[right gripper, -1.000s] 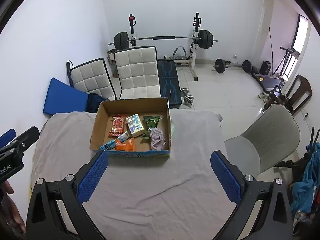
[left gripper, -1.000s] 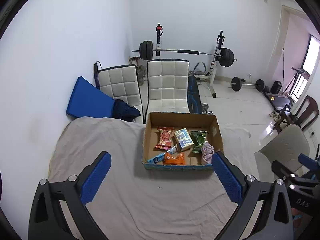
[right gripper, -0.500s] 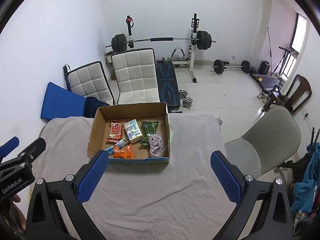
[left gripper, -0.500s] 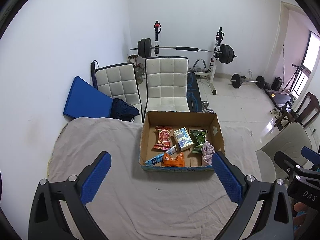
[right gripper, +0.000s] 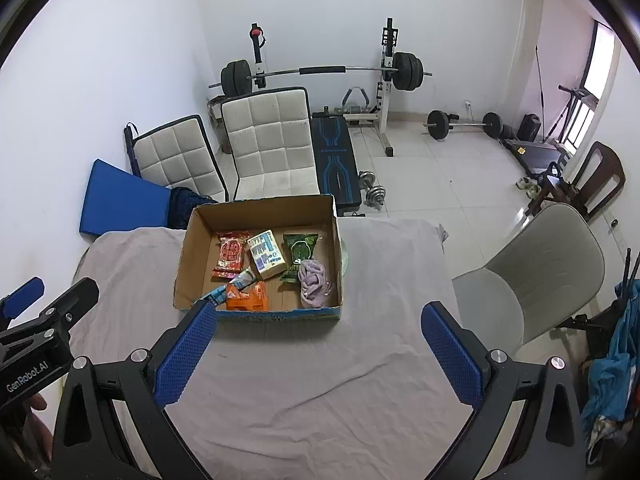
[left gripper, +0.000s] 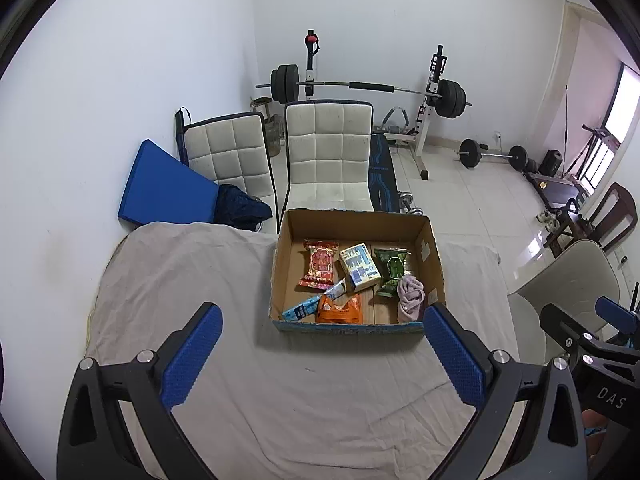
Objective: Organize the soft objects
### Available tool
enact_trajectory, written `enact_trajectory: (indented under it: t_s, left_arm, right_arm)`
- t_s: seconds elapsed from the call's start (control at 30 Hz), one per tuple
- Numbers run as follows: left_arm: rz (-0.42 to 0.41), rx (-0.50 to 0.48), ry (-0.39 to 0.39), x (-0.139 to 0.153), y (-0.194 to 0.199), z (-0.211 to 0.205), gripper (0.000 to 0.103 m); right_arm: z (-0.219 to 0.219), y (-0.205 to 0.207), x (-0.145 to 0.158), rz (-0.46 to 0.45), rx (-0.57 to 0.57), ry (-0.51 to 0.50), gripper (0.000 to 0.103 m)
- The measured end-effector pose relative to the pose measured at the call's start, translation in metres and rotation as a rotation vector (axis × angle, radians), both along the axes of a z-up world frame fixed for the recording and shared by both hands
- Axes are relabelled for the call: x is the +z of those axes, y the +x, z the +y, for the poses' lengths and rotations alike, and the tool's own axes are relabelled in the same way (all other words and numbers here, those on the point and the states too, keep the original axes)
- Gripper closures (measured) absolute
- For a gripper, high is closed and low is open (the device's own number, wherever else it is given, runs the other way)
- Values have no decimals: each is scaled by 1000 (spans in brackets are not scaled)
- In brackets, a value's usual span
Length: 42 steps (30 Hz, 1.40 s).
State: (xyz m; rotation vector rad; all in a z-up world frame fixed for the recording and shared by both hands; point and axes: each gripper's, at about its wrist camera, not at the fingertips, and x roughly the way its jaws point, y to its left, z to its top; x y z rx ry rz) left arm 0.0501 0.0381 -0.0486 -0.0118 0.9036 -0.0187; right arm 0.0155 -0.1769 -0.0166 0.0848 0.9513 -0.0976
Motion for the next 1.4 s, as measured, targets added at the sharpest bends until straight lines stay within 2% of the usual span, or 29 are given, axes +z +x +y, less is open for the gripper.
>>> enact_trajectory:
  t_s: [0.53,1.4]
  left_arm:
    - [20,4,7,-7,0,-2,0]
    - [15,-1,7,-5,1,-3,0]
  right_arm:
    - [-2,-3,-14,24,-12,-4,0]
    - [2,-1,-13,11,-15,-11,0]
